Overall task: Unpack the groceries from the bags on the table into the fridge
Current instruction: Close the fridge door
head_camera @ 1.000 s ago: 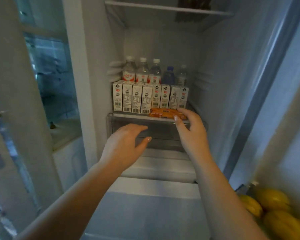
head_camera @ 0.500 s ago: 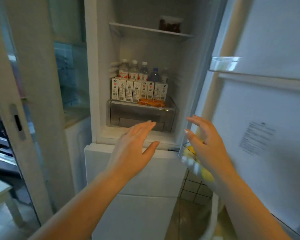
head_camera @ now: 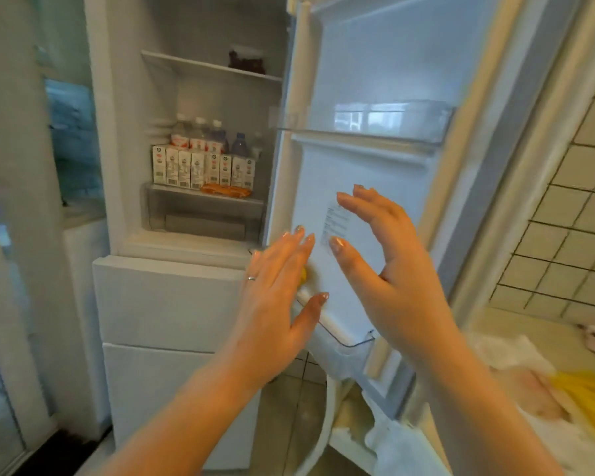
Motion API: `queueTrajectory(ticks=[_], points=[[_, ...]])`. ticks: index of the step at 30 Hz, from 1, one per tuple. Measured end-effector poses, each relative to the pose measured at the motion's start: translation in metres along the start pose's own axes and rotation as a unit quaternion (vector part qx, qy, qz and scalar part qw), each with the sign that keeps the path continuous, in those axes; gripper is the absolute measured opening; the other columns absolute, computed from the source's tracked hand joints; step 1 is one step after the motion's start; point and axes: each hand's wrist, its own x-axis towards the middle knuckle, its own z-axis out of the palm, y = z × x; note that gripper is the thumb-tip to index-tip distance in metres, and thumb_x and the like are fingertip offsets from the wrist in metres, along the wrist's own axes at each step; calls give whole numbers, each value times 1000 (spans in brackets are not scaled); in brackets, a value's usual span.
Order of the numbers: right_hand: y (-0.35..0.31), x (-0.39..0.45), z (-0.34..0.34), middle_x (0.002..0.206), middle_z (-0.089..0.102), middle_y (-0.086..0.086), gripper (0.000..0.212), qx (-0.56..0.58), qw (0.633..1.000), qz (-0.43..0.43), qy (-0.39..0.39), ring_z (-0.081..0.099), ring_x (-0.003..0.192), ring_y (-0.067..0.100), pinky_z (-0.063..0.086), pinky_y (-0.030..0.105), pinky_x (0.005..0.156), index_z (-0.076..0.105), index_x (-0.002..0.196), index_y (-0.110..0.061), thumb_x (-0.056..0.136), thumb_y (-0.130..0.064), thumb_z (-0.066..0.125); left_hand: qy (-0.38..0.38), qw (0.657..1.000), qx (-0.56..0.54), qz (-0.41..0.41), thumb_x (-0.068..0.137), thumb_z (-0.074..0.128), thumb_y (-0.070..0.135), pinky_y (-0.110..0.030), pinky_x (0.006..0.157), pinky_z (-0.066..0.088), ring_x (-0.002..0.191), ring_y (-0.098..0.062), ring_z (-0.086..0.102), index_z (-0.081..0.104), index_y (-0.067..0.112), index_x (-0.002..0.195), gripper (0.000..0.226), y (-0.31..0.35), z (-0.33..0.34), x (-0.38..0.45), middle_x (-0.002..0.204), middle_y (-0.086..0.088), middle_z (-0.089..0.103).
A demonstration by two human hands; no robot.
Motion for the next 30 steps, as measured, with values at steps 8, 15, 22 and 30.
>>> queueTrajectory(ticks=[8,15,22,30], points=[[53,-23,-93,150,29,8,43,-92,979,-111,143,15,143,21,21,46,114,49,133,-20,91,-31,52,31,992,115,46,88,49,40,-58,112,17,145,-22,8,7,20,148,76,95,72,7,156,-5,11],[124,7,-131,158,2,11,77,-151,983,59,83,-2,145,22,6,59,113,7,149,-34,88,-51,52,-40,953,291,80,76,67,48,-56,111,3,144,-22,1,2,7,147,105,112,132,45,155,-9,3],[137,11,-133,157,15,-1,72,-141,988,42,51,8,145,20,5,62,111,0,148,-36,93,-38,46,-104,941,321,39,87,54,53,-51,107,-21,138,-11,-27,-27,17,140,104,119,144,53,151,3,-24],[113,1,-105,157,15,0,57,-206,970,-94,83,-6,144,13,-10,56,111,8,148,-32,96,-41,29,-27,938,341,51,85,33,65,-59,110,-1,145,-24,-3,-7,10,148,93,95,107,23,157,-9,-2]])
